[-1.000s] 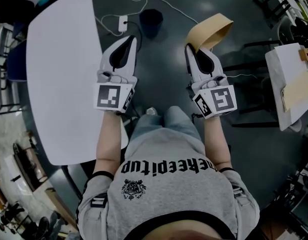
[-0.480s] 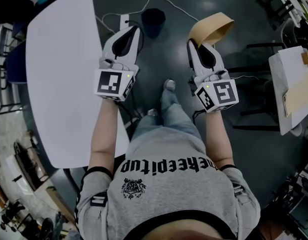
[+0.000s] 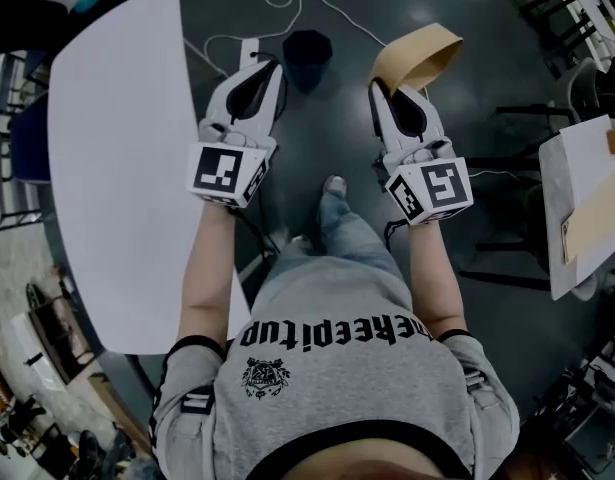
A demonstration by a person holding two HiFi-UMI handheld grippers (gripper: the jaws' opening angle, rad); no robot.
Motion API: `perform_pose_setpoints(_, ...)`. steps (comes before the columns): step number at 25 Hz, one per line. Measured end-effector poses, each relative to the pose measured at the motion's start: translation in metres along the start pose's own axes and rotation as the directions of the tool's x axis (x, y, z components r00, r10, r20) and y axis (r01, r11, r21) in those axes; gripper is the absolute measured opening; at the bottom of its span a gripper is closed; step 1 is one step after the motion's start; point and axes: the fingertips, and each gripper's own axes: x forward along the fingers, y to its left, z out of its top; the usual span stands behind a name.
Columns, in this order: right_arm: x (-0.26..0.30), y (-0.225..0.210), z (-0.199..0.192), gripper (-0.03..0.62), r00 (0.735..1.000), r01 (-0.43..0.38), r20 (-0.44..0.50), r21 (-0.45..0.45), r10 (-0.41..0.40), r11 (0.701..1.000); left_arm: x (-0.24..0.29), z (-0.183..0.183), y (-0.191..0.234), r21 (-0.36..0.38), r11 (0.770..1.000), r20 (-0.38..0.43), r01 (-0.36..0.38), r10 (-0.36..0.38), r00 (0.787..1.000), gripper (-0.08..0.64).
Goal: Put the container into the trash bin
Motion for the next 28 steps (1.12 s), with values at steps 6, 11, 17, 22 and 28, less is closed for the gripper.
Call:
perform_pose_setpoints(6,0.037,-0.039,-0.002,0.018,0.999,-0.035,-0.010,0.000,0.035,0.999,0.048,-0.006,0.019,0.007,1.000,-0.007,-0.018,0.018,1.000,0.020)
perform_pose_setpoints(11,0.064,-0.064,-0.005,0.014,0.995,-0.097,-0.019,-0.020,0.097,0.995,0.085,-0.008,0.029,0.022,0.999,-0.010,-0.031,0.031,0.999,0.020)
perform_pose_setpoints(17,0.088,-0.086,-0.009,0.008,0.985,-0.170,-0.045,-0.040,0.168,0.985,0.118,-0.011,0.035,0.030,0.998,-0.023,-0.053,0.053,0.998,0.020)
perform_pose_setpoints(22,0.097,-0.097,-0.014,0.009,0.977,-0.206,-0.056,-0.019,0.205,0.978,0.133,-0.013,0.035,0.029,0.998,-0.028,-0.055,0.056,0.998,0.020)
perform_pose_setpoints(28,0.106,-0.113,-0.030,0.009,0.974,-0.199,-0.112,-0.013,0.196,0.980,0.141,-0.022,0.041,0.013,0.997,-0.045,-0.071,0.071,0.996,0.020)
